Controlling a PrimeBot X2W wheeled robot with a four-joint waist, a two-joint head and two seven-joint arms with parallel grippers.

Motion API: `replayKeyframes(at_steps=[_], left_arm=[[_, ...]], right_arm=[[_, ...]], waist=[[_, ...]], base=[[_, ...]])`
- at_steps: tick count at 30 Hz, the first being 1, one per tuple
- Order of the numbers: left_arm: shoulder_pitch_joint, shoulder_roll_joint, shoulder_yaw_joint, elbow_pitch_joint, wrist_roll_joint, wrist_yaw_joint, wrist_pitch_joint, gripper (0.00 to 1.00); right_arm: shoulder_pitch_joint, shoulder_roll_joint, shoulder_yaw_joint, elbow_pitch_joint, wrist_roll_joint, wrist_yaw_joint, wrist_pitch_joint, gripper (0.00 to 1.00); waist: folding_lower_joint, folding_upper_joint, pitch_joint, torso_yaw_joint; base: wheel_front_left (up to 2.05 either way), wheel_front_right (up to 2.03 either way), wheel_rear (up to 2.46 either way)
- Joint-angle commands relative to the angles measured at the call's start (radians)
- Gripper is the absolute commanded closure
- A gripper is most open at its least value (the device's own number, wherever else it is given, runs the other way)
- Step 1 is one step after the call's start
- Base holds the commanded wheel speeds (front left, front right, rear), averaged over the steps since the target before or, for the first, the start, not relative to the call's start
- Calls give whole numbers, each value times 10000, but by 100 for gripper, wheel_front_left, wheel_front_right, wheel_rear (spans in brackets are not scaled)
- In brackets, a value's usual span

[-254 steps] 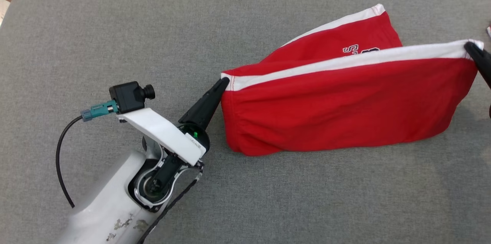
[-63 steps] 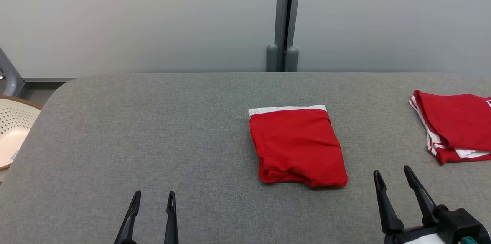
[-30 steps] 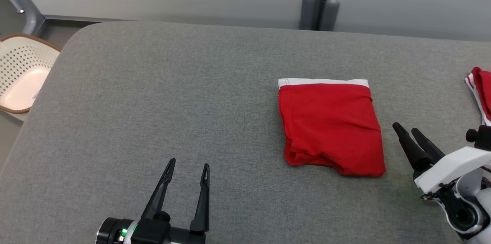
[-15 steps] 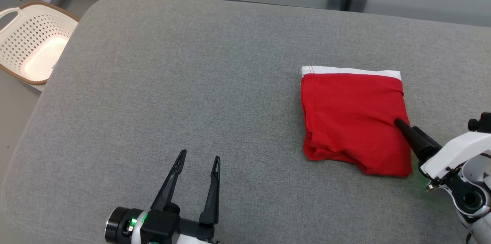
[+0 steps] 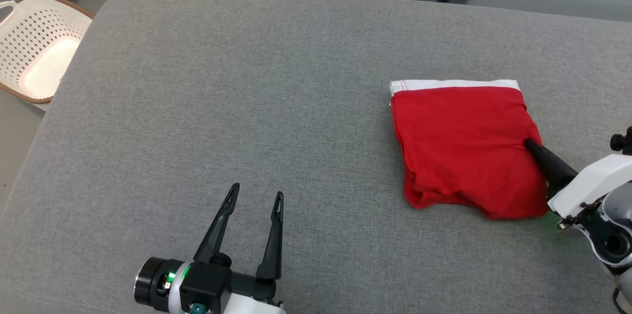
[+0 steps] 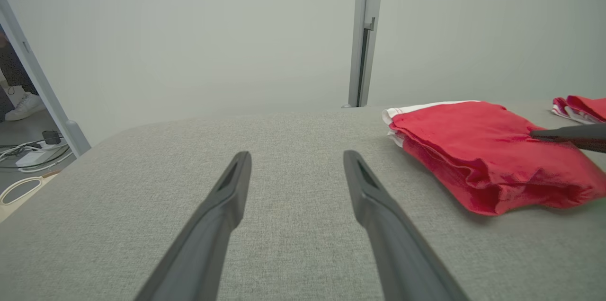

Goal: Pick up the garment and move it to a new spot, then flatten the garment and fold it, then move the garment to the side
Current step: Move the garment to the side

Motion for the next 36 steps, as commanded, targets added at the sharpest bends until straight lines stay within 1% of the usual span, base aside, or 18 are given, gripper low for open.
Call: replayKeyframes(at_steps=[1, 7, 12, 13, 25, 29, 33, 36], left_arm=[[-83, 31, 65, -29, 50, 20, -17, 0], [-202, 31, 268, -222, 97, -83, -17, 0], [-506, 32, 261, -342, 325, -243, -17, 0], [-506, 32, 261, -342, 325, -243, -17, 0], [-1406, 131, 300, -961, 943, -611, -17, 0], [-1608, 205, 224, -1152, 1059, -609, -17, 0], [-1749, 297, 163, -1262, 1077, -625, -17, 0], [-1836, 374, 125, -1274, 1082, -661, -17, 0]], right_arm=[[-177, -283, 89, -118, -102, -3, -164, 100], [-884, -1354, 694, -332, -770, -3, -391, 100], [-1601, -2264, 811, -247, -1064, -3, -522, 100], [-1601, -2264, 811, -247, -1064, -3, -522, 100], [-3062, -4017, 953, -69, -1722, -5, -829, 100], [-3339, -4617, 943, -3, -1896, -5, -883, 100], [-3600, -5206, 983, 108, -2372, -5, -990, 100], [-3825, -5427, 1064, 302, -2912, -5, -1047, 100]], waist=[[0, 0, -4, -138], [0, 0, 343, -817], [0, 0, 860, -1276], [0, 0, 860, -1276], [0, 0, 2196, -2112], [0, 0, 2509, -2269], [0, 0, 2793, -2433], [0, 0, 3015, -2531]], base=[[0, 0, 0], [0, 0, 0], [0, 0, 0], [0, 0, 0], [0, 0, 0], [0, 0, 0], [0, 0, 0], [0, 0, 0]])
